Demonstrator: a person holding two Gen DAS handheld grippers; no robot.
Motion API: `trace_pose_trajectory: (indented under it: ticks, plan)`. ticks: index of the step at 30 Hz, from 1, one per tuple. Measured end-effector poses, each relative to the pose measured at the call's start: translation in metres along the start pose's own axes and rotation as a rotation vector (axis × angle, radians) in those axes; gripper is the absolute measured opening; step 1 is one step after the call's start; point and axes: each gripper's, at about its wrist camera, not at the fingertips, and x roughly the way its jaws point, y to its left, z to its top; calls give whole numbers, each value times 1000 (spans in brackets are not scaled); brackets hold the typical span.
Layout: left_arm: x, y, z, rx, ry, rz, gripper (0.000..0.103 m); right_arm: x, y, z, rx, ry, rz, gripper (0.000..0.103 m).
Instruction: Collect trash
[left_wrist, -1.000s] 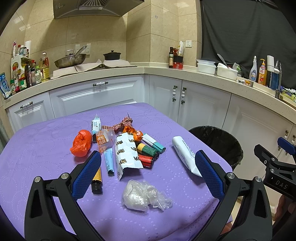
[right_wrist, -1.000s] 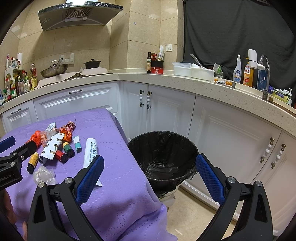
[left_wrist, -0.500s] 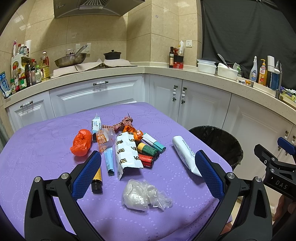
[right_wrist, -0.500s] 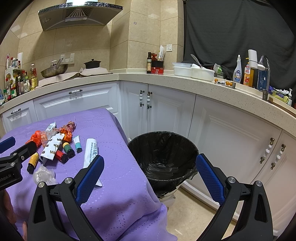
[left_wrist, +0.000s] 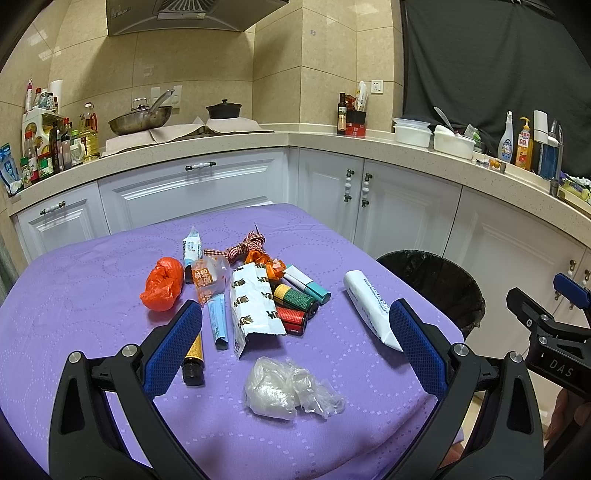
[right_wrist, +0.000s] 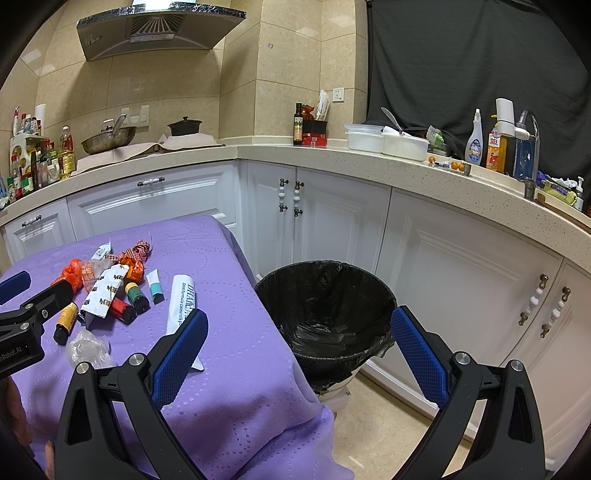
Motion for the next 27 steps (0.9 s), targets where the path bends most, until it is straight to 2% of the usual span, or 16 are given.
trace_pose_trajectory:
  ticks: [16, 19, 27]
  plan:
    - [3, 6, -8, -2, 5, 7, 99, -7, 0, 1, -2, 1, 9, 97]
    - [2, 6, -8, 1, 8, 17, 99, 2, 19, -8, -11, 3, 25, 97]
    - [4, 31, -15, -21, 25, 67, 99, 17, 50, -6, -64, 9, 99, 97]
